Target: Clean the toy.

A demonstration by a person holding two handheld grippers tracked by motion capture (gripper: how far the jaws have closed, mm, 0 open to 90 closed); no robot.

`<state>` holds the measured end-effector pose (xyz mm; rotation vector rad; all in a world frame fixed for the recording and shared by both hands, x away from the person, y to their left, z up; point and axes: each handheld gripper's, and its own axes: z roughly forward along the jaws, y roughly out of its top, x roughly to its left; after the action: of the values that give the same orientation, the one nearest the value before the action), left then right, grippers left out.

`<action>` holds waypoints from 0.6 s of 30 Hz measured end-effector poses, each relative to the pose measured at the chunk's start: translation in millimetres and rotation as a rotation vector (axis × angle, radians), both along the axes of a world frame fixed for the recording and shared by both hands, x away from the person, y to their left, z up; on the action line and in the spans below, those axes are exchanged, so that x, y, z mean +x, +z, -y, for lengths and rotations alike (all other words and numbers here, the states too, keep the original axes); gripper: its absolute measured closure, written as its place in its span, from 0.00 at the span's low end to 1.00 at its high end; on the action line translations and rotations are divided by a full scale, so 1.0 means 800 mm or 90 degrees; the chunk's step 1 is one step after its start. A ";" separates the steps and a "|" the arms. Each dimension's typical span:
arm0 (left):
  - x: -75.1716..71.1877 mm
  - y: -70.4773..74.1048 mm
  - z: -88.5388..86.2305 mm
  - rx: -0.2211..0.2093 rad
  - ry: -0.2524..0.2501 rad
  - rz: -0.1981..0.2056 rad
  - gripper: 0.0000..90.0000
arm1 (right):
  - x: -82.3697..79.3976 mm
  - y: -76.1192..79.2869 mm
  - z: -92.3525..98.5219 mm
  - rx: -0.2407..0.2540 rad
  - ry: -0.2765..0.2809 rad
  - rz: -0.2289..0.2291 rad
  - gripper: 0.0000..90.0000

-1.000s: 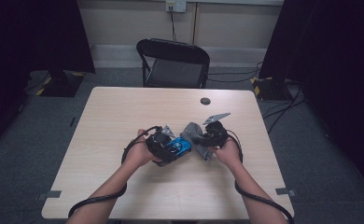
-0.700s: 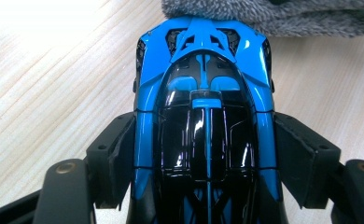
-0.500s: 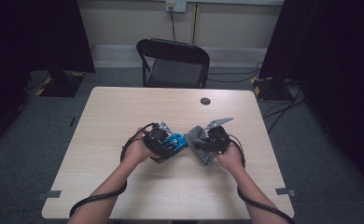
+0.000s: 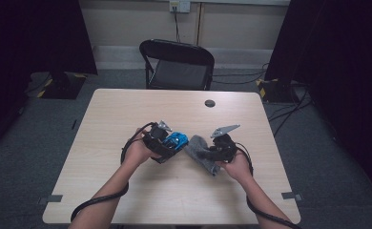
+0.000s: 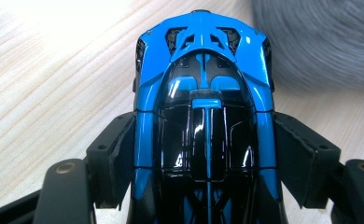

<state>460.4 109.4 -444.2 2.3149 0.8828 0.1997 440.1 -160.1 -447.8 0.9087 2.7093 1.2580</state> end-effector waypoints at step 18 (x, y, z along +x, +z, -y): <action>-0.023 0.013 0.013 -0.005 -0.056 0.009 0.31 | 0.042 0.027 0.046 0.006 -0.128 0.031 0.85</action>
<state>442.1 99.1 -434.0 2.3370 0.7718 0.1738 473.4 -196.6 -426.3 1.1038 2.5029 1.2360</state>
